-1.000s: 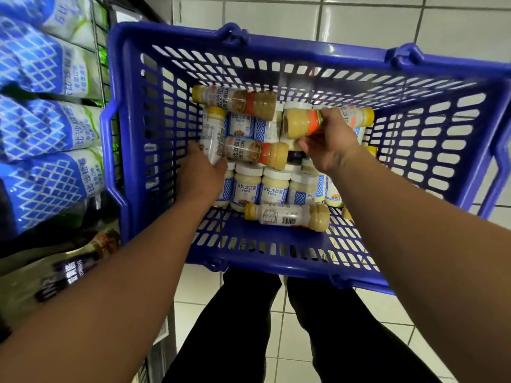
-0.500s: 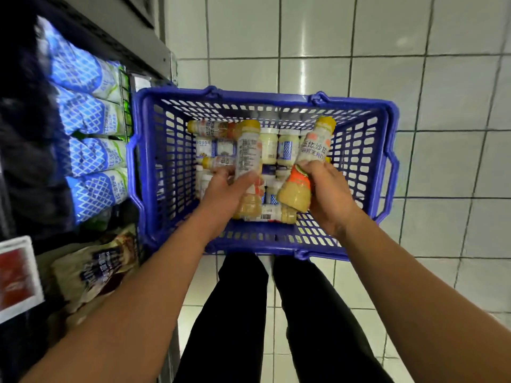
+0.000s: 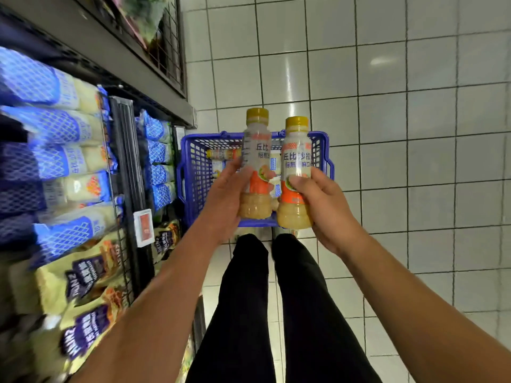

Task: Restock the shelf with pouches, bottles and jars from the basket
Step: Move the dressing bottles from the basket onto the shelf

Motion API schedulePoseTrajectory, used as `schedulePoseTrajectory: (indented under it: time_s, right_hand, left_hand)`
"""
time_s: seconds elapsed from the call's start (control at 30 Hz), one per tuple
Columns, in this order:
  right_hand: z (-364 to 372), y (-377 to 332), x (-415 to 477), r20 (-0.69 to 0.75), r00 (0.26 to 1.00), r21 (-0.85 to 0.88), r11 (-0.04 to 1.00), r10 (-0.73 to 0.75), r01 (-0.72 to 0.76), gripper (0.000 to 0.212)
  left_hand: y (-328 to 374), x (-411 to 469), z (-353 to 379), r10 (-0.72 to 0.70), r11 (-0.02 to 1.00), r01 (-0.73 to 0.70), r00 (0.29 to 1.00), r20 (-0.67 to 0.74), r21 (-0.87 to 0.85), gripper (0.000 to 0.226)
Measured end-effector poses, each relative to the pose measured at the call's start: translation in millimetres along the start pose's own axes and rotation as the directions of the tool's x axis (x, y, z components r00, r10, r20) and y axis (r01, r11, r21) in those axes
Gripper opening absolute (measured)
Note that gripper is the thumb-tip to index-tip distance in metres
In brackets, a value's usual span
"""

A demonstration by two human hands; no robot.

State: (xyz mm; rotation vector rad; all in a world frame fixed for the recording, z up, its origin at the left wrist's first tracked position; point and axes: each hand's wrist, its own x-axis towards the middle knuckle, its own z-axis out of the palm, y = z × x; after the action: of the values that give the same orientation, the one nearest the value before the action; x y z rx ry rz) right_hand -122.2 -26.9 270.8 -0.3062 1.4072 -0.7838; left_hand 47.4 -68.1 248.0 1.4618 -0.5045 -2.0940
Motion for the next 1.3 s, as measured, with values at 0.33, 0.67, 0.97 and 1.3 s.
schedulePoseTrajectory:
  time_s: [0.33,0.67,0.97,1.3]
  right_hand:
    - [31.6,-97.5,-96.4,0.104,0.965,0.006,0.97,-0.242,0.242,0.044]
    - [44.5,-148.9,-160.0,0.283,0.884,-0.026,0.919,-0.371,0.394,0.052]
    - [38.7,-164.0,-193.6,0.554,0.777,-0.102,0.902,-0.299,0.419,0.053]
    - [79.9,-140.1,-250.4,0.795,0.589,-0.211,0.844,-0.145,0.493,0.042]
  left_hand:
    - [95.2,-101.8,49.4,0.16,0.986,-0.156,0.984,0.072,-0.064,0.047]
    - [137.5,-191.6,75.8,0.36,0.928,-0.362,0.932,-0.035,-0.094,0.04]
    - [92.7,-256.3,93.4,0.468,0.822,-0.52,0.849,-0.245,-0.234,0.045]
    - [28.6,-344.5,101.4,0.563,0.599,-0.787,0.545,-0.622,-0.148,0.044]
